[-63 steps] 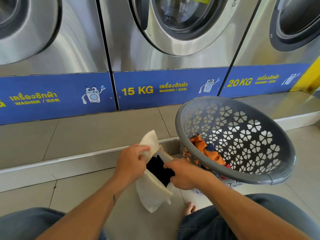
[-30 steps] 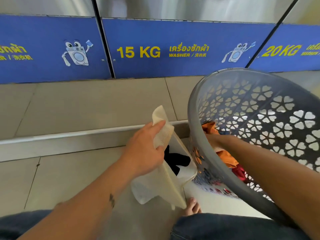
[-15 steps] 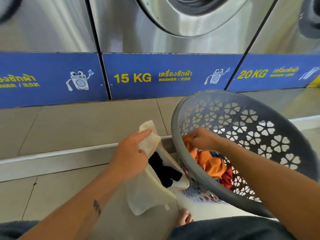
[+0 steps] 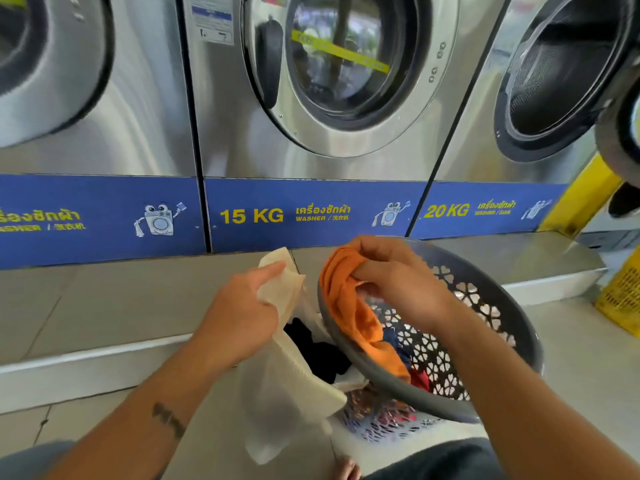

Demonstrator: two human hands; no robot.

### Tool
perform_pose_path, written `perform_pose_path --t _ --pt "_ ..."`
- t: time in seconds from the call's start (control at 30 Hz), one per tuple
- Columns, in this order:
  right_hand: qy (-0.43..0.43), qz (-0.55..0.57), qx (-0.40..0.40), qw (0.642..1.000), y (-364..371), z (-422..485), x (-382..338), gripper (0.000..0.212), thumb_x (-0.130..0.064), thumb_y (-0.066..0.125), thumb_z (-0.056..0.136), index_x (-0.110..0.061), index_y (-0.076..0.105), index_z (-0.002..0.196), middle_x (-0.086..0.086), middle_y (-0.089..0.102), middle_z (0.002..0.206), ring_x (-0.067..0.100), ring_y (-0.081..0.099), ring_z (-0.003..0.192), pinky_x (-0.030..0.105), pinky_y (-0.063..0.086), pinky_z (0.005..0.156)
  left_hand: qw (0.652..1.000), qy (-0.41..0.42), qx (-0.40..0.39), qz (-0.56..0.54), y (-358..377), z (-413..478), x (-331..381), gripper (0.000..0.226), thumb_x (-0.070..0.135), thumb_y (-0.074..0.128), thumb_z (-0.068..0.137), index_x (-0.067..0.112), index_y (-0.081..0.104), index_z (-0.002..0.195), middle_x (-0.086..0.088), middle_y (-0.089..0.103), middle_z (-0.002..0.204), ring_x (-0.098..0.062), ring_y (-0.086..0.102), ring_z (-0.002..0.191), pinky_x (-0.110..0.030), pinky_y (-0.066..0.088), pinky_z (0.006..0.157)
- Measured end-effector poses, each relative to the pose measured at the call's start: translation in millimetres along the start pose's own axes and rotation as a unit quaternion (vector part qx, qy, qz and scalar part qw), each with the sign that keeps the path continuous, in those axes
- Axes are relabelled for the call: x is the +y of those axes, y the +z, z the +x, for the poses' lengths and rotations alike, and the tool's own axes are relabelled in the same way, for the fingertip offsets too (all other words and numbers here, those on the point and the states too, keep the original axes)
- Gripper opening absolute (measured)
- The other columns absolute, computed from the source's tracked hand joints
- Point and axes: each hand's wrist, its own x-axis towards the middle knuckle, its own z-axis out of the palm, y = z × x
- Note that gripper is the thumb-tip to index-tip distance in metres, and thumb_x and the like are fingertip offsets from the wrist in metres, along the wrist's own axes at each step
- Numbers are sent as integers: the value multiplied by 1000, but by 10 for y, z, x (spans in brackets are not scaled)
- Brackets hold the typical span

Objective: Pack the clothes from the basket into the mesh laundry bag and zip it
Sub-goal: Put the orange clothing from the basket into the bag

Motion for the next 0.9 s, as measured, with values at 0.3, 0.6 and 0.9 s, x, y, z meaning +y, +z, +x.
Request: perform_pose_path --t 0.3,0.6,0.9 --pt "95 -300 77 946 -24 179 951 33 -10 61 85 -32 68 109 -2 70 110 16 67 103 36 56 93 1000 8 -12 27 -107 -45 -44 76 -1 46 77 38 48 142 -1 54 142 -34 59 114 -40 49 94" --pt "368 51 20 928 -6 88 1374 26 -16 52 101 -3 72 93 15 71 79 18 66 60 31 52 60 998 27 -22 51 -26 23 44 73 -1 48 82 34 44 146 -1 45 151 -21 43 135 -30 37 108" --pt "-8 -289 284 914 136 95 734 16 -31 60 71 -17 56 77 -4 58 60 10 53 56 16 37 51 999 27 -29 18 -110 -46 122 64 37 48 68 33 60 131 6 68 124 -17 61 116 -35 48 99"
